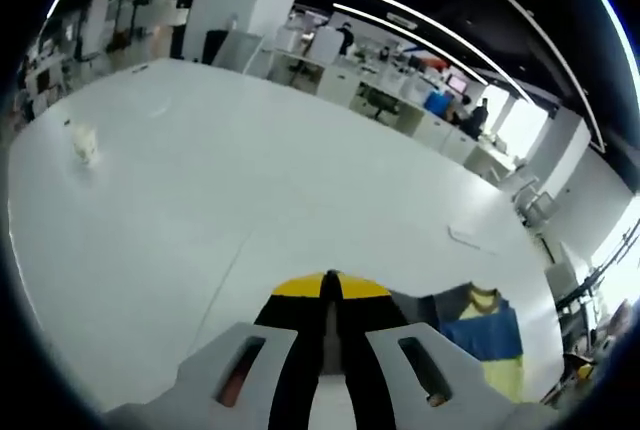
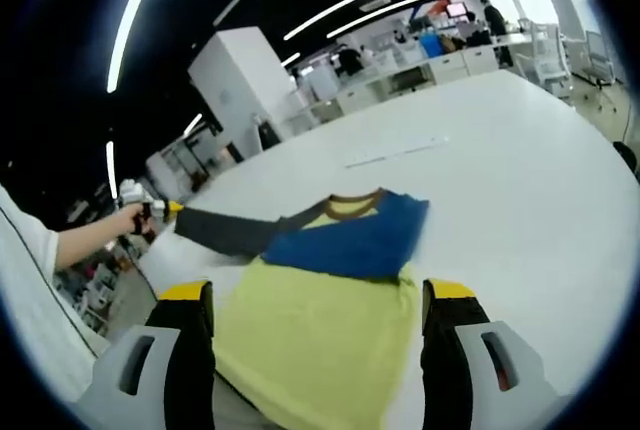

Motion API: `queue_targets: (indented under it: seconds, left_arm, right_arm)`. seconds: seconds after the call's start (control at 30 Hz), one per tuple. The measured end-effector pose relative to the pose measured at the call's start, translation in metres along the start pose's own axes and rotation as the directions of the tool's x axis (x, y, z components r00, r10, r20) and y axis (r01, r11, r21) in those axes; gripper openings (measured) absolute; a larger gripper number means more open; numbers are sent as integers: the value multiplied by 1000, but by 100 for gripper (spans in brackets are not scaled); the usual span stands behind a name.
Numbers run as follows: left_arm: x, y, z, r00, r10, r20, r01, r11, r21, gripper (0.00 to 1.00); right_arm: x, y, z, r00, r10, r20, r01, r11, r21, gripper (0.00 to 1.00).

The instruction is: Fold the garment on the visible template until the final outline fits inside the template.

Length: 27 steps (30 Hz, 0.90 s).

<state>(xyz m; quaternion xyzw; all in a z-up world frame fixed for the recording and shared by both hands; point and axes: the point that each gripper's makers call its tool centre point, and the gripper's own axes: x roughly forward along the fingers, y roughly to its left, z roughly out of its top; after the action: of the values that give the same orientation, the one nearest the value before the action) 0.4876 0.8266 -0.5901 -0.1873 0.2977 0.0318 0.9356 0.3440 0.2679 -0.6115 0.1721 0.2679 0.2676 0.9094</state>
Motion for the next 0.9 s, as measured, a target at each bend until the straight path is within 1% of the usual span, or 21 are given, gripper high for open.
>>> queue_targets:
  seconds: [0.1, 0.2, 0.27, 0.37, 0.53, 0.6, 0.77, 0.9]
  left_arm:
    - [-6, -6, 2, 1000, 3, 4, -3, 1000, 6, 0]
    - [-8, -13, 3, 1000, -12, 12, 12, 1000, 2, 0]
    - [-8, -14, 4, 1000, -16, 11, 16, 1000, 11, 0]
    - [-11, -19, 4, 1000, -23, 14, 23, 1000, 7, 0]
    - [-21, -31, 7, 999, -44, 25, 43, 999, 10, 0]
    - [-22, -35, 9, 998, -53, 33, 52, 999, 13, 0]
    - [-31, -53, 18, 996, -77, 47, 75, 997, 30, 0]
    - [-35, -60, 23, 995, -85, 56, 83, 996, 44, 0]
  right_arm:
    - [-3, 1, -4, 1000, 1, 1, -1, 1000, 4, 85]
    - [-6, 1, -7, 1000, 4, -6, -4, 1000, 3, 85]
    - [-8, 0, -9, 1000, 4, -6, -4, 1000, 4, 85]
    - [-11, 1, -8, 1000, 6, -1, -6, 1000, 3, 85]
    - [-11, 2, -8, 1000, 12, 2, -12, 1000, 5, 85]
    - [-12, 3, -7, 1000, 18, 3, -18, 1000, 0, 85]
    - [-13, 2, -4, 999, 30, 11, -29, 1000, -5, 85]
    - [-16, -1, -4, 999, 34, 19, -33, 999, -5, 85]
